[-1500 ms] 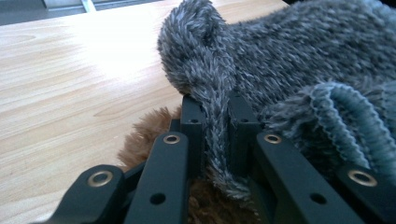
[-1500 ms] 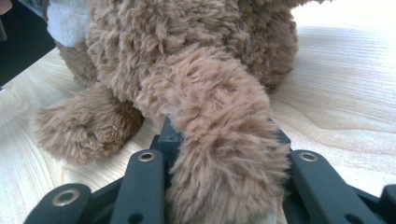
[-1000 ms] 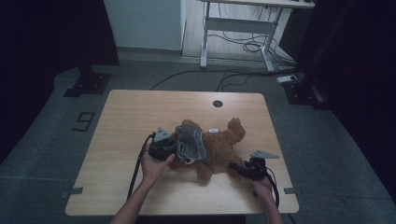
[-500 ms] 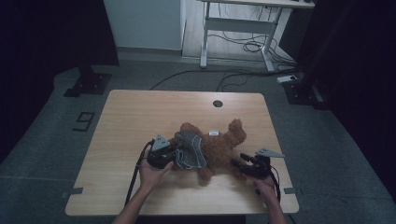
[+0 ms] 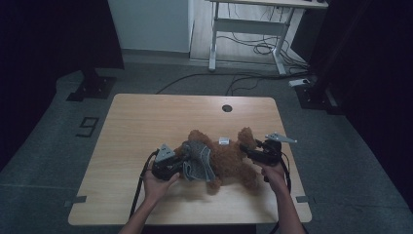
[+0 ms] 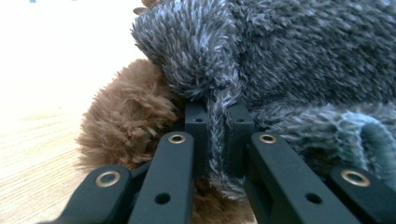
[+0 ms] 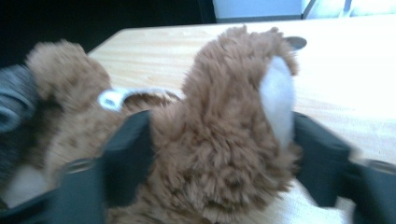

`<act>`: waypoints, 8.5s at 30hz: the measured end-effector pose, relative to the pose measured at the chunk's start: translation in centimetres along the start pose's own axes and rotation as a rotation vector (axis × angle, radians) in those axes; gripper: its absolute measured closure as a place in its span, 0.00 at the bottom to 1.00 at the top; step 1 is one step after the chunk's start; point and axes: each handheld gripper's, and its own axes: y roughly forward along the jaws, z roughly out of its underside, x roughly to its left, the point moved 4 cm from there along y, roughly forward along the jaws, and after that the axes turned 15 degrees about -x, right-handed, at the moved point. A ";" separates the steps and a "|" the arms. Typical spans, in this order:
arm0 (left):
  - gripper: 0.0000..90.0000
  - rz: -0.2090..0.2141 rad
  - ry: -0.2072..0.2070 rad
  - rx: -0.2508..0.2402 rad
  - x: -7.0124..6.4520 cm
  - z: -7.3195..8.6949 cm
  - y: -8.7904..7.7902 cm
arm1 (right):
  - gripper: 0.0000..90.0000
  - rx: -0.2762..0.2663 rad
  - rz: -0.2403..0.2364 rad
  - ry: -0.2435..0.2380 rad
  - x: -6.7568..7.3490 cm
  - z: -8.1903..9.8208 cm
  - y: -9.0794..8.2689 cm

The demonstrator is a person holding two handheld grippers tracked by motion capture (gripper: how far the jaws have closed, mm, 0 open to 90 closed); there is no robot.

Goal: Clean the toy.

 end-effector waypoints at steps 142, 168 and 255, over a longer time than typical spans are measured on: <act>0.89 -0.207 0.135 0.154 2.2 -4.8 1.4 | 0.84 -0.041 -0.073 0.013 -0.5 6.9 -5.7; 0.90 -0.253 0.038 0.254 5.4 0.0 0.9 | 0.84 -0.046 -0.065 0.038 -0.6 7.1 -5.6; 0.91 -0.154 0.194 0.193 -1.9 -7.1 6.3 | 0.82 -0.039 -0.078 0.091 -1.0 7.6 -5.6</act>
